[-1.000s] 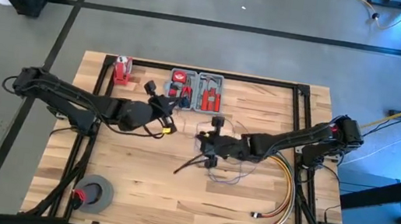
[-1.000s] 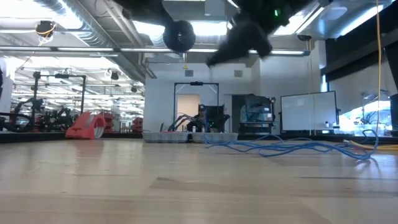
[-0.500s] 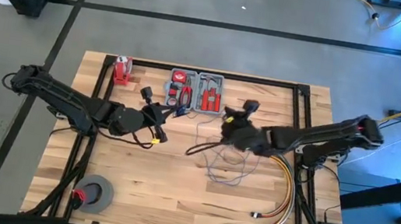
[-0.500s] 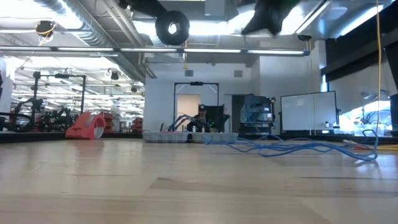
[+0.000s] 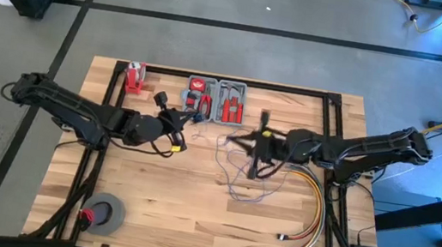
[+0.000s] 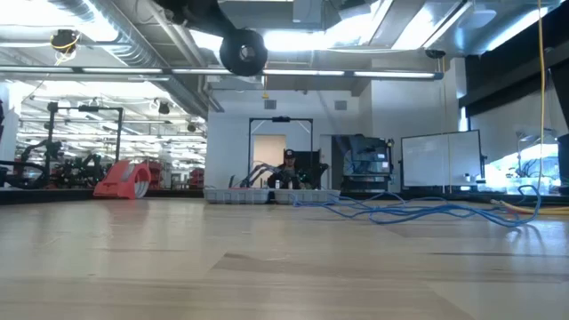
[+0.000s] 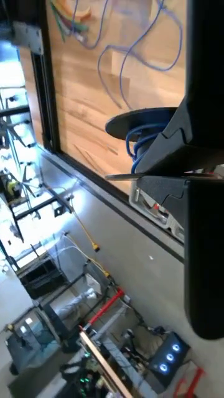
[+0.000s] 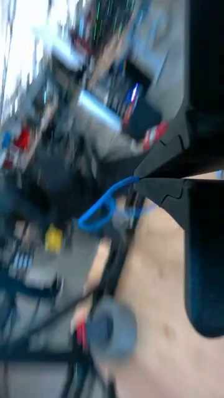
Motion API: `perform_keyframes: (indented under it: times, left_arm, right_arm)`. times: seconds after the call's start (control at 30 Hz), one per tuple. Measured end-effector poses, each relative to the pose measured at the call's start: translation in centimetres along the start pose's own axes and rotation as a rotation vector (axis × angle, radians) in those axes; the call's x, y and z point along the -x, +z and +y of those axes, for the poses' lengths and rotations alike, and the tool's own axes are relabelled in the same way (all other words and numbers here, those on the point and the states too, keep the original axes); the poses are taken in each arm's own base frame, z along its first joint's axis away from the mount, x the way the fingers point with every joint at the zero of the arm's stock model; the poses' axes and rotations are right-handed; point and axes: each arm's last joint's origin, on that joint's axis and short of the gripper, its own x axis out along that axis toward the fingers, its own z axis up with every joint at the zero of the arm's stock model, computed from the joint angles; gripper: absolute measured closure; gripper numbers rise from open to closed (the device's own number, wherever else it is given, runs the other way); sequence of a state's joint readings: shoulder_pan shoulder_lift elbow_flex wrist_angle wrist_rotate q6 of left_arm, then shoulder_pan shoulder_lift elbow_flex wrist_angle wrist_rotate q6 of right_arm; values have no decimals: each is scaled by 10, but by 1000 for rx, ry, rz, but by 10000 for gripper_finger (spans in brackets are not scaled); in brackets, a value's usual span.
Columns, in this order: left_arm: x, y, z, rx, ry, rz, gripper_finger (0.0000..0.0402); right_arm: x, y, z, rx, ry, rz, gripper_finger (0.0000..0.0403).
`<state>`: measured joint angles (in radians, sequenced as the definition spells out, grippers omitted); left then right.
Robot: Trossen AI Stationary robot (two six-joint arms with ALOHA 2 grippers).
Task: Coil cords
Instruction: Uncoil the blue wire from the spool
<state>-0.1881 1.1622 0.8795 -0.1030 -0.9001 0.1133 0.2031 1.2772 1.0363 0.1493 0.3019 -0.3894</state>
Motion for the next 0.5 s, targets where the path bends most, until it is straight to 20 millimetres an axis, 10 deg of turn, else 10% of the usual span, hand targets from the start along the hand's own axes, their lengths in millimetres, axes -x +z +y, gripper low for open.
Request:
perform_keyframes:
  times: [0.3,0.5]
  left_arm:
    - [-10,-2,10,148,55,19,402]
    - [-8,-1,8,144,44,15,402]
  right_arm:
    - [-31,-44,37,-17,338,199,400]
    - [-26,-89,45,62,203,655,400]
